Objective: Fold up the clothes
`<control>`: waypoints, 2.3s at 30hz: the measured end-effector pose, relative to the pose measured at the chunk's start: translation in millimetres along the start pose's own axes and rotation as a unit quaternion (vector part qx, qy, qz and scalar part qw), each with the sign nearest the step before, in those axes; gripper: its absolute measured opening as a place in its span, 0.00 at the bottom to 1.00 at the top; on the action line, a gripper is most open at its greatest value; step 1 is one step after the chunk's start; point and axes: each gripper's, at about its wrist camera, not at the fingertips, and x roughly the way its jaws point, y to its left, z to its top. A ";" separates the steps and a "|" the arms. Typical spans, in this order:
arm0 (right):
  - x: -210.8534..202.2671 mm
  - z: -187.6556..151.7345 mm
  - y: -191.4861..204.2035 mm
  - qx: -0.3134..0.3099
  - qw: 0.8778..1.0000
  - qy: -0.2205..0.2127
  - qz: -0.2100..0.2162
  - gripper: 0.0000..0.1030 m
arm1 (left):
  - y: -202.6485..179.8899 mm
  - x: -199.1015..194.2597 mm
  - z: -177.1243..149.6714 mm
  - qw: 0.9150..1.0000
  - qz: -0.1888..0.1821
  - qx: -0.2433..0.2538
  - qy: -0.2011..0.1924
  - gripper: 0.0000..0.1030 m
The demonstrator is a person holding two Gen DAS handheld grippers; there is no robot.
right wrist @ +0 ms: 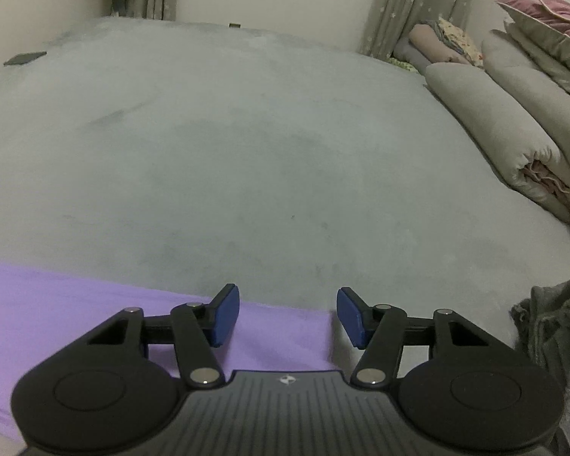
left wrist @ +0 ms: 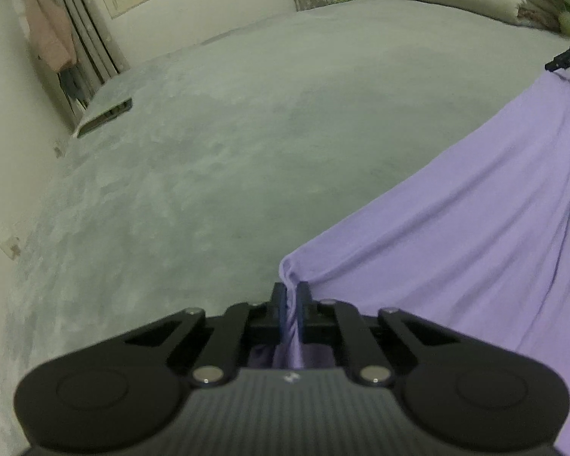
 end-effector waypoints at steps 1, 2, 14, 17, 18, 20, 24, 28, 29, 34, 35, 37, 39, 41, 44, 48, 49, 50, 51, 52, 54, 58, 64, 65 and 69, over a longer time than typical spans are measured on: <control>4.0 -2.2 -1.3 0.014 1.000 0.003 0.003 0.55 | -2.0 2.0 0.9 1.000 0.007 0.000 -0.002 0.03; 8.3 -4.6 -2.4 0.029 1.000 0.007 0.006 0.54 | -3.0 1.5 1.1 1.000 0.011 -0.003 -0.003 0.03; -25.2 -11.8 8.9 -0.010 0.998 -0.053 -0.037 0.02 | -5.6 -23.3 5.9 0.999 0.031 -0.005 -0.023 0.02; -41.9 -15.9 9.0 0.005 0.996 -0.075 -0.052 0.02 | -8.0 -35.0 6.7 0.999 0.040 -0.004 -0.034 0.02; -45.6 -15.1 8.7 0.007 0.995 -0.080 -0.056 0.02 | -10.3 -39.5 6.6 0.998 0.044 0.000 -0.038 0.02; -52.7 -13.0 8.3 0.009 0.994 -0.090 -0.065 0.02 | -14.1 -49.4 6.9 0.998 0.047 0.003 -0.050 0.02; -72.8 -12.7 11.4 0.012 0.991 -0.111 -0.072 0.02 | -22.1 -71.4 4.7 0.996 0.059 0.008 -0.070 0.02; -93.8 -18.9 6.5 0.030 0.987 -0.132 -0.085 0.02 | -30.3 -94.0 2.4 0.993 0.070 0.012 -0.091 0.02; -99.8 -21.5 6.1 0.033 0.986 -0.137 -0.089 0.02 | -33.4 -101.7 1.2 0.993 0.070 0.010 -0.098 0.02; -133.1 -37.0 2.3 0.065 0.980 -0.152 -0.113 0.02 | -57.0 -134.1 -8.8 0.989 0.081 0.032 -0.116 0.02; -140.2 -39.4 3.3 0.061 0.979 -0.149 -0.121 0.02 | -61.5 -139.5 -11.3 0.989 0.082 0.036 -0.118 0.02; -157.0 -45.8 6.6 0.054 0.979 -0.147 -0.134 0.02 | -71.4 -150.4 -17.5 0.988 0.082 0.044 -0.121 0.02; -172.1 -51.3 4.1 0.070 0.978 -0.143 -0.136 0.02 | -82.4 -159.0 -24.1 0.988 0.085 0.056 -0.120 0.02; -182.1 -58.6 4.8 0.071 0.979 -0.127 -0.145 0.02 | -95.6 -162.3 -32.5 0.987 0.087 0.069 -0.112 0.02; -187.8 -73.8 13.5 0.050 0.981 -0.096 -0.159 0.02 | -118.2 -167.5 -47.2 0.986 0.090 0.099 -0.104 0.02; -194.3 -93.4 23.8 0.021 0.984 -0.071 -0.162 0.02 | -142.1 -173.9 -64.4 0.982 0.090 0.135 -0.097 0.02; -197.2 -97.2 23.9 0.017 0.985 -0.068 -0.159 0.02 | -146.1 -175.8 -67.7 0.981 0.090 0.143 -0.095 0.02; -200.1 -101.0 23.8 0.013 0.986 -0.064 -0.155 0.02 | -148.5 -176.9 -70.2 0.980 0.090 0.150 -0.093 0.02; -202.5 -104.4 25.5 0.004 0.987 -0.059 -0.150 0.02 | -150.6 -178.1 -72.8 0.979 0.090 0.156 -0.091 0.02; -204.7 -107.1 25.6 -0.008 0.988 -0.053 -0.147 0.02 | -151.1 -179.9 -76.1 0.979 0.089 0.158 -0.090 0.02; -209.8 -113.8 23.9 -0.037 0.988 -0.043 -0.144 0.02 | -151.9 -183.1 -82.6 0.979 0.087 0.161 -0.088 0.02; -219.8 -127.6 19.4 -0.079 0.991 -0.017 -0.107 0.02 | -148.5 -186.3 -92.6 0.981 0.083 0.160 -0.078 0.02; -227.0 -141.8 4.4 -0.101 0.993 0.024 -0.052 0.02 | -153.0 -193.4 -107.8 0.979 0.075 0.178 -0.068 0.03; -229.4 -145.1 4.9 -0.106 0.993 0.024 -0.048 0.02 | -152.9 -194.2 -109.6 0.979 0.073 0.180 -0.068 0.02; -242.7 -158.7 3.4 -0.113 0.993 0.014 -0.038 0.02 | -149.2 -200.4 -113.2 0.979 0.068 0.177 -0.068 0.03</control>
